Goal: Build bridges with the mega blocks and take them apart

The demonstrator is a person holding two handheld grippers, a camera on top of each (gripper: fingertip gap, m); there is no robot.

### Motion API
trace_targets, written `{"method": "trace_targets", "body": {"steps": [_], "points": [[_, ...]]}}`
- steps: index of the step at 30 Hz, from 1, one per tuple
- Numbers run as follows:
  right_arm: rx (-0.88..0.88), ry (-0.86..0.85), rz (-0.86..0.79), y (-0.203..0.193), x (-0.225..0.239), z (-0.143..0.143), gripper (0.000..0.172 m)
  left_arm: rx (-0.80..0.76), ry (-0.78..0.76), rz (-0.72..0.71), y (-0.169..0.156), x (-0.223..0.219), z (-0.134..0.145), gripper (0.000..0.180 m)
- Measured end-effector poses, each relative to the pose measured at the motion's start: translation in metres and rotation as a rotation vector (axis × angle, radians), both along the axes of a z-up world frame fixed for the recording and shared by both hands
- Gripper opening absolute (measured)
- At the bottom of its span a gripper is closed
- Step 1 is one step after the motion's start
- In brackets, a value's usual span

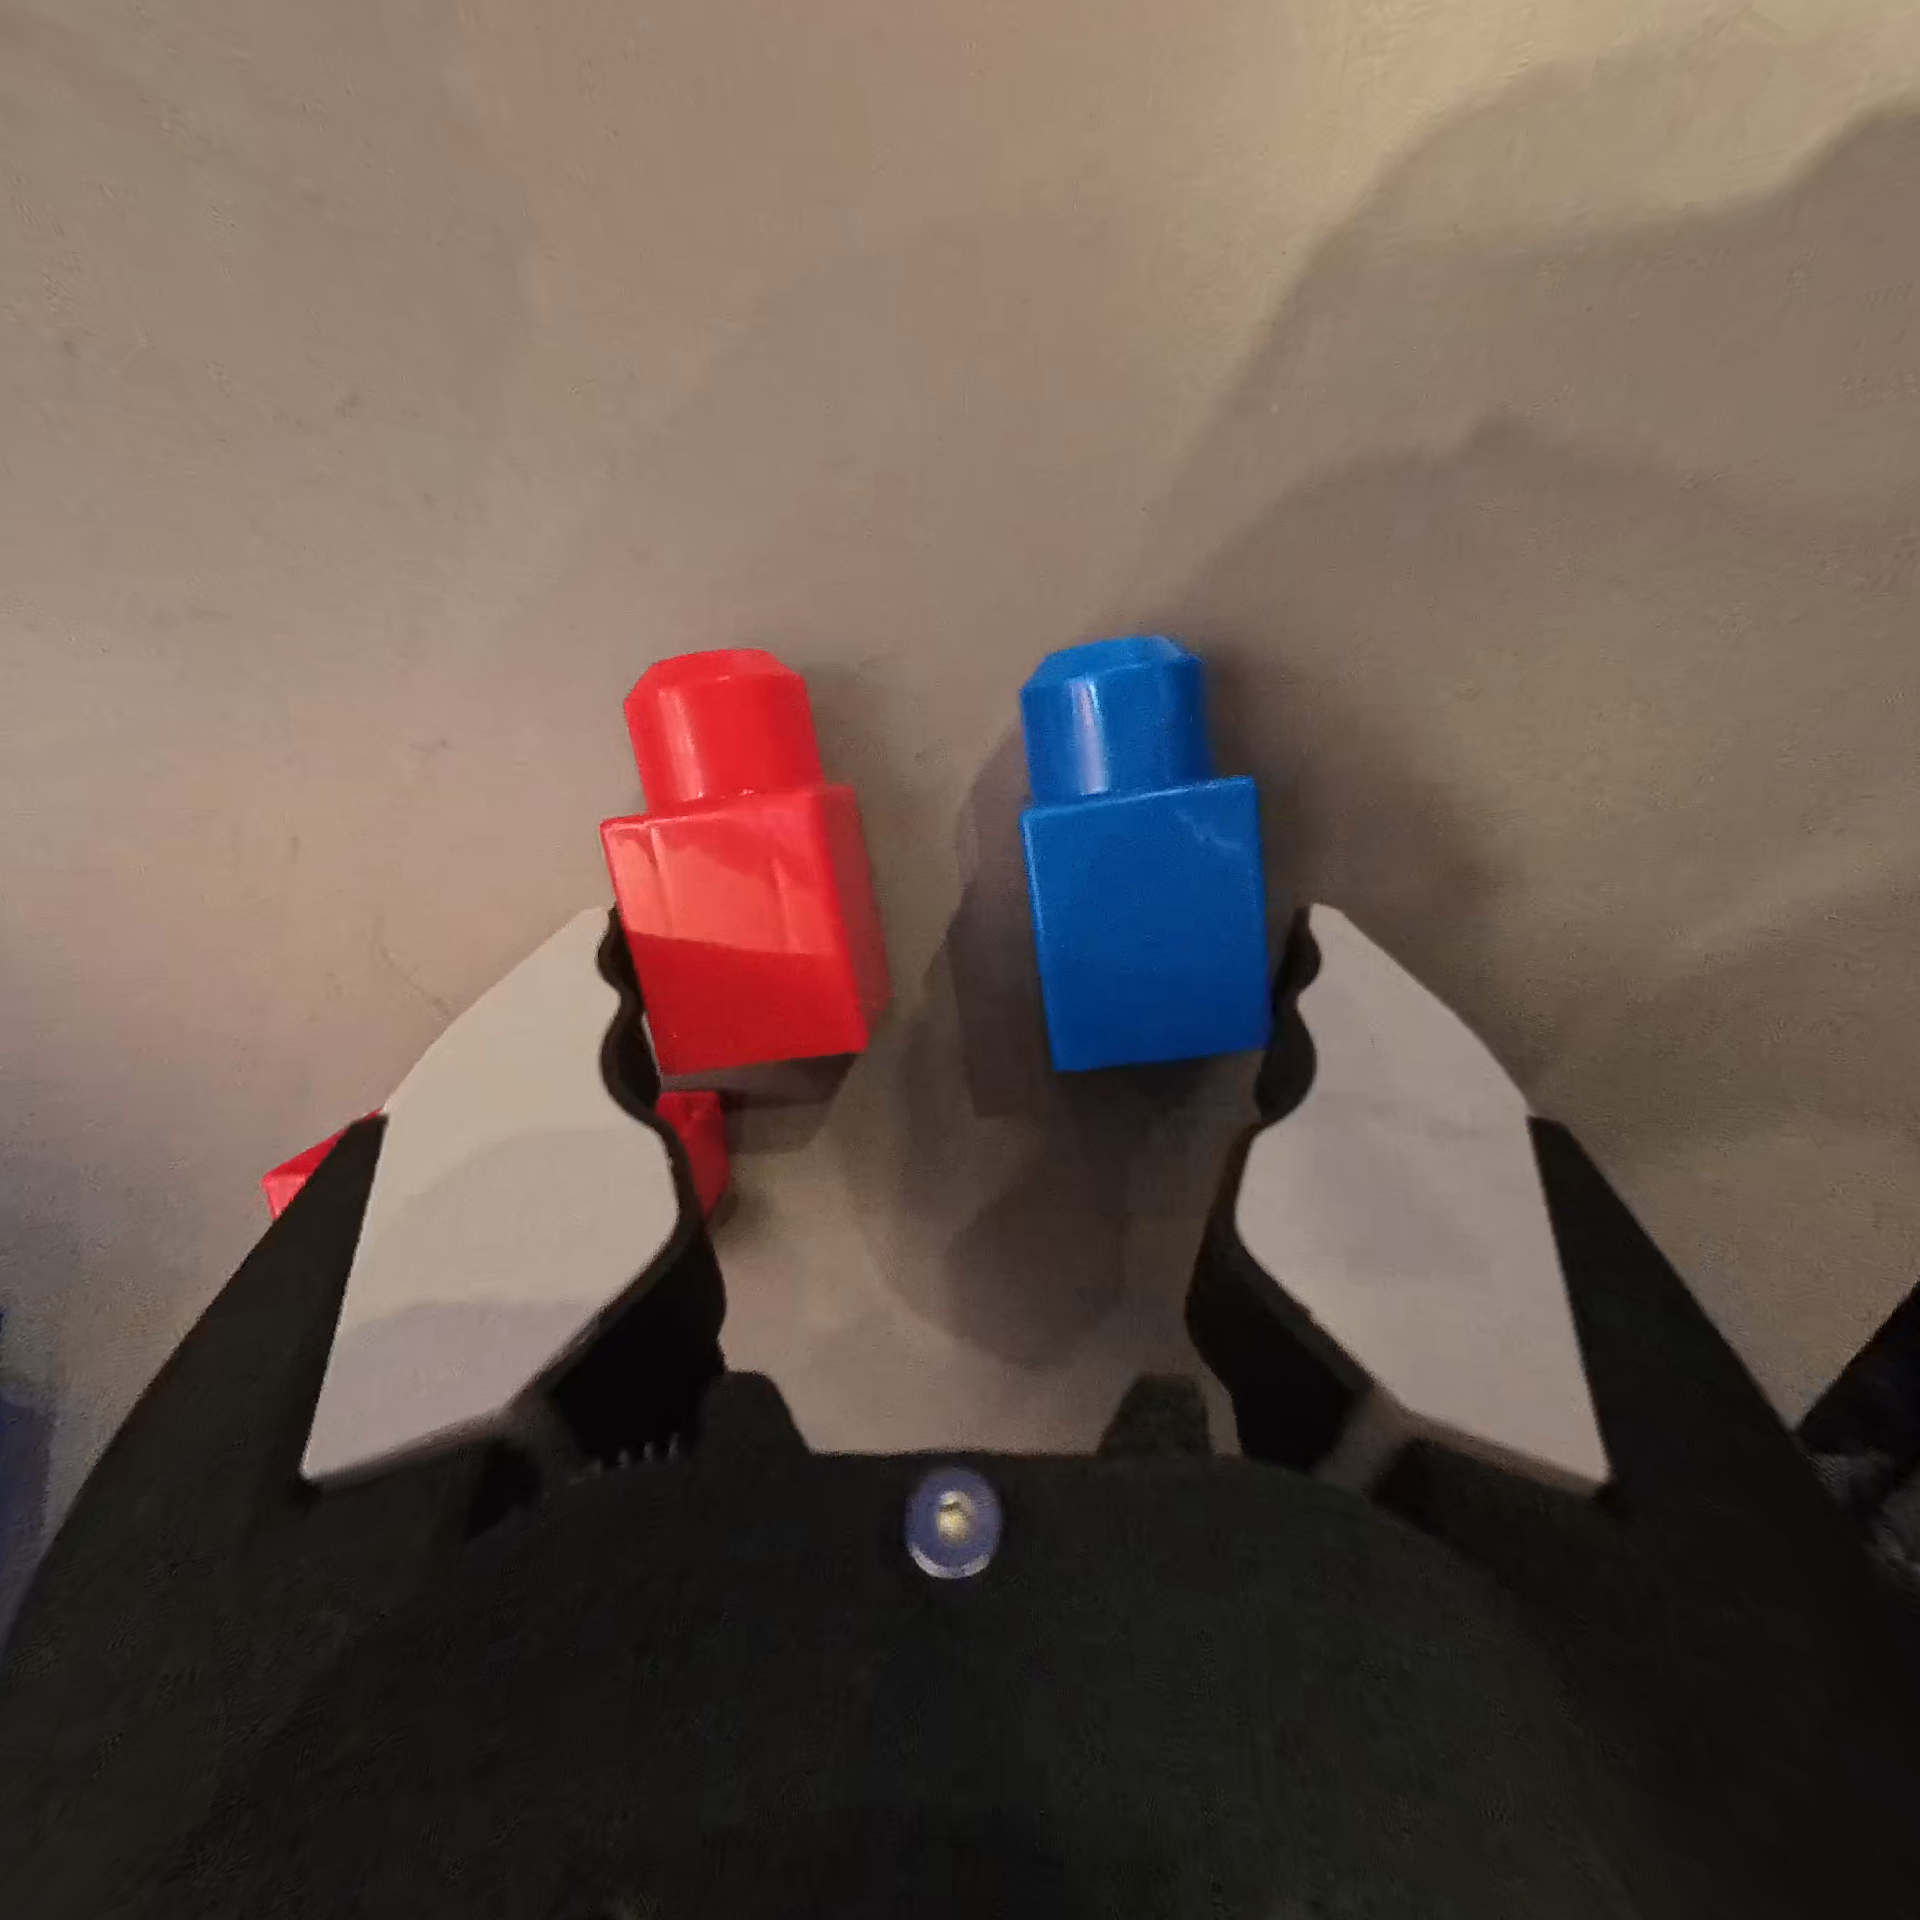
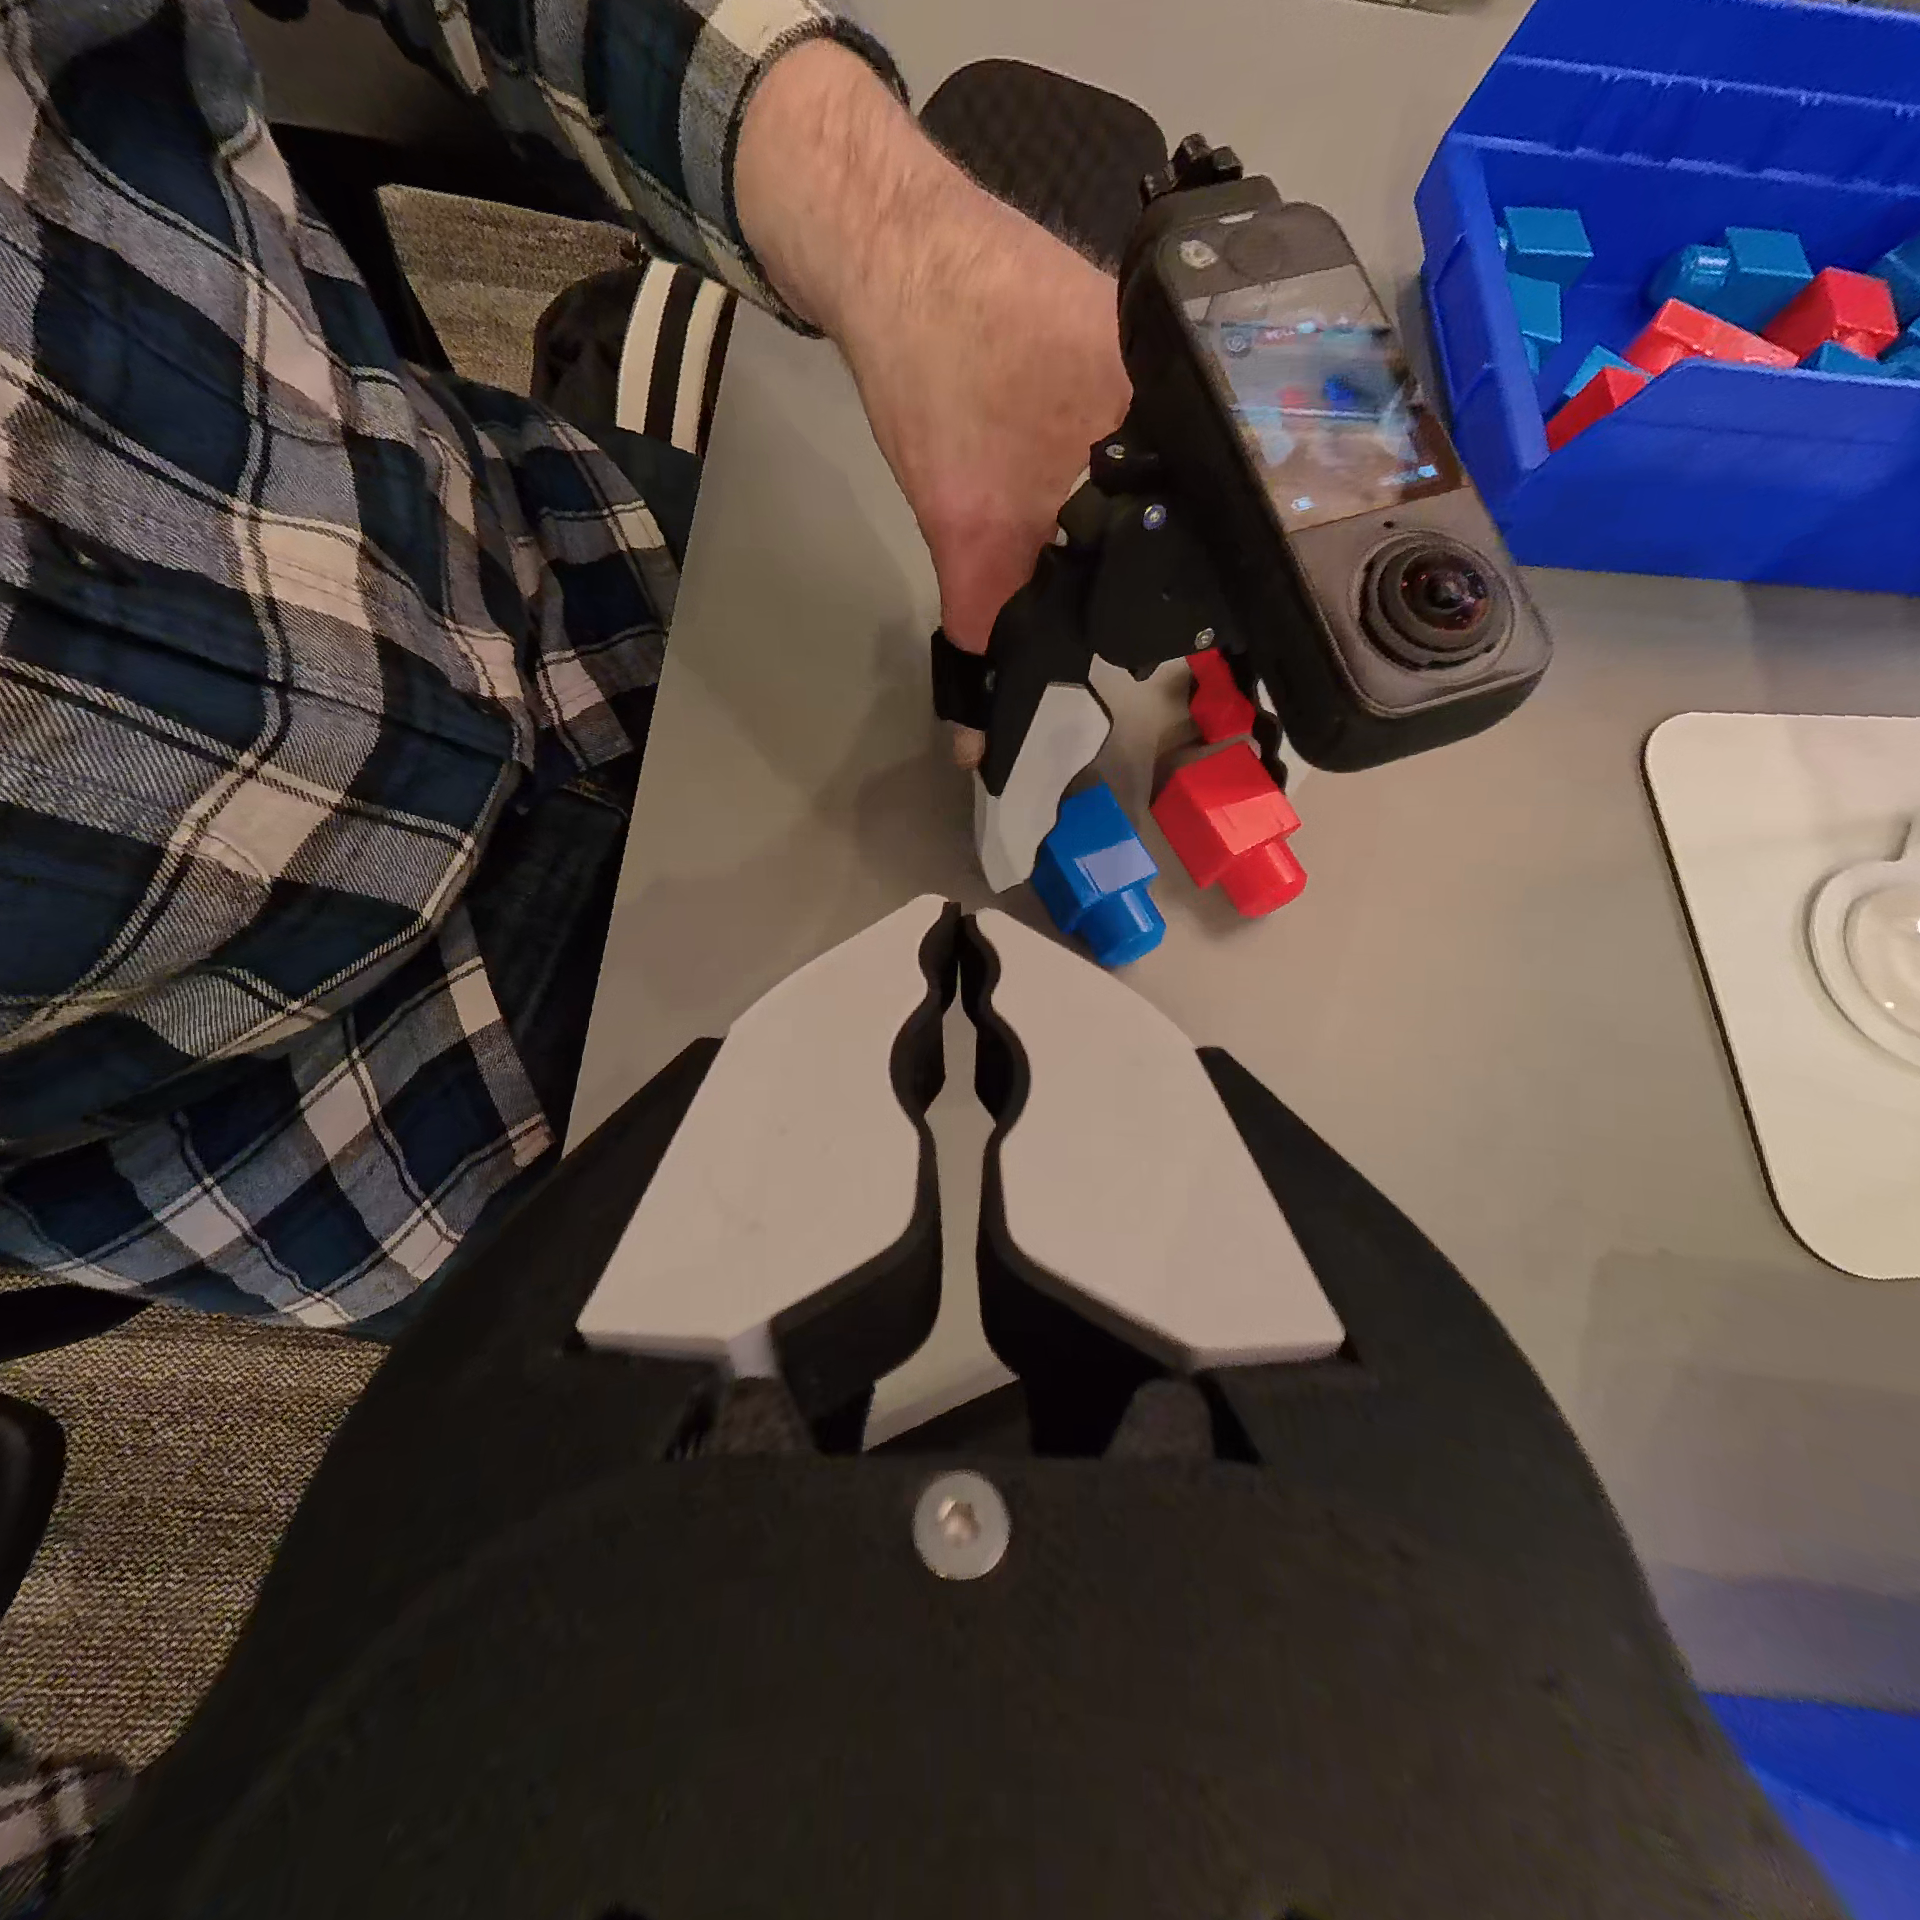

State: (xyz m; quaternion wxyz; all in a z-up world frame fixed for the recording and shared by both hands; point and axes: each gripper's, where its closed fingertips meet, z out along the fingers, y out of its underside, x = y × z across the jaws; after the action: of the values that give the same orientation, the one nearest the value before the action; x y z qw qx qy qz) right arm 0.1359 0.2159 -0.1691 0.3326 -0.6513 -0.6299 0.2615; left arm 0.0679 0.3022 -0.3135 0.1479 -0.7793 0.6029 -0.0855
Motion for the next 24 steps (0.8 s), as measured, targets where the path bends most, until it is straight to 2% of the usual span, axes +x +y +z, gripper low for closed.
{"method": "trace_targets", "body": {"steps": [2,4,5,8,14,24], "points": [[0.003,0.001,0.0,0.0,0.0,0.001,0.0,-0.003,-0.024,0.002,0.0,0.002,0.005,0.097],[0.006,0.003,-0.002,0.0,0.001,0.002,0.0,-0.006,-0.035,0.008,0.001,0.003,0.008,0.091],[0.007,0.004,-0.003,0.0,0.001,0.003,0.0,0.002,-0.019,0.005,0.002,0.001,0.007,0.091],[0.01,0.007,-0.003,0.0,0.002,0.004,0.0,0.003,0.019,-0.011,0.002,-0.002,0.002,0.112],[0.011,0.006,-0.004,0.0,0.002,0.004,0.0,0.022,0.008,-0.075,0.001,0.005,0.008,0.074],[0.019,0.032,-0.032,0.005,0.005,0.009,0.0,0.056,-0.007,-0.161,-0.004,0.008,0.012,0.074]]}}
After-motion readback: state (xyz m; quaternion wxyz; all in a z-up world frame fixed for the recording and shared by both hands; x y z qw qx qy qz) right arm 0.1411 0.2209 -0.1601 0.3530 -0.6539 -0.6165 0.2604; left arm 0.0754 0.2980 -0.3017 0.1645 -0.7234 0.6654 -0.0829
